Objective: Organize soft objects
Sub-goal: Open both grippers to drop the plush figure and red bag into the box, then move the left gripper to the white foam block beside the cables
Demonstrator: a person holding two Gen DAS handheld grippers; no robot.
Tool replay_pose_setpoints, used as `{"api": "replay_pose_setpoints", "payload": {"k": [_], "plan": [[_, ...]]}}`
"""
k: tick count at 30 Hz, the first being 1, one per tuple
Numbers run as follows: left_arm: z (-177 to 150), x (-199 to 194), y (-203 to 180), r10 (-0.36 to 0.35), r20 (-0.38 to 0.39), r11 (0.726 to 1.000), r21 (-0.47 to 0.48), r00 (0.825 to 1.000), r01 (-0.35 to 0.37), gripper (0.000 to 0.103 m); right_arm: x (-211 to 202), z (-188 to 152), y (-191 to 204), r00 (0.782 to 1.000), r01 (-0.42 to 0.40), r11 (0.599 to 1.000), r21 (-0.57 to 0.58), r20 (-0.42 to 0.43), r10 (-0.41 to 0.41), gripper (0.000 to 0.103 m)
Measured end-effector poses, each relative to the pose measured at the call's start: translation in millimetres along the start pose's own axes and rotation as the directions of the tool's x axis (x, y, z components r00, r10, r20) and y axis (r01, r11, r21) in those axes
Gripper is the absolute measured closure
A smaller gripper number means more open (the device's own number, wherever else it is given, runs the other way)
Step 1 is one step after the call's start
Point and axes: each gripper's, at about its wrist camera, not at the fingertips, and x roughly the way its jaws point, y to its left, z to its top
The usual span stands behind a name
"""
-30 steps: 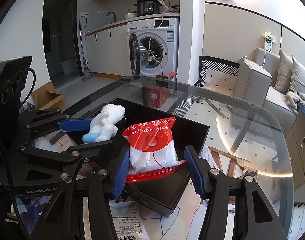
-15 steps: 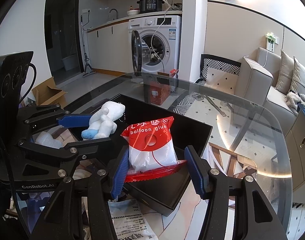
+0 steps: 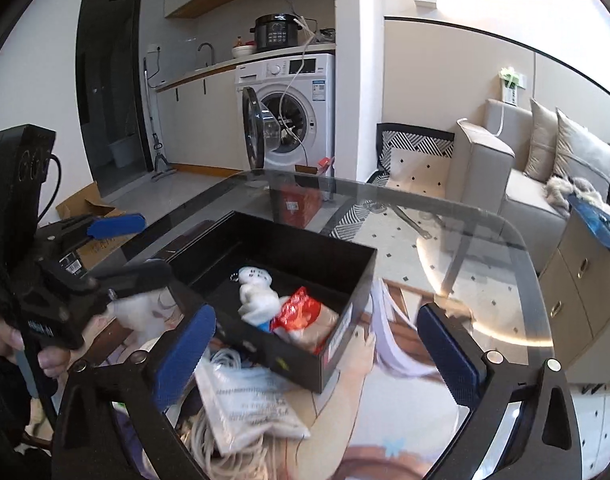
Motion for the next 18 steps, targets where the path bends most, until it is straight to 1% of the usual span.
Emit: {"api": "replay_pose_setpoints", "payload": {"k": [8,18], "plan": [[-12,-27,8,0.058,0.022,0.998,-0.004,0.998,-0.058,0.000,-19,-18,0,1.000,0.008,0.998,0.056,-0.015,-0.007,0.000],[-39,-43,16,0.100,-0.006,0.995,-0.027,0.995,-0.100,0.000,-35,-40,2,1.000,0.000,0.997,0.075,-0.027,0.002,0.000]]}}
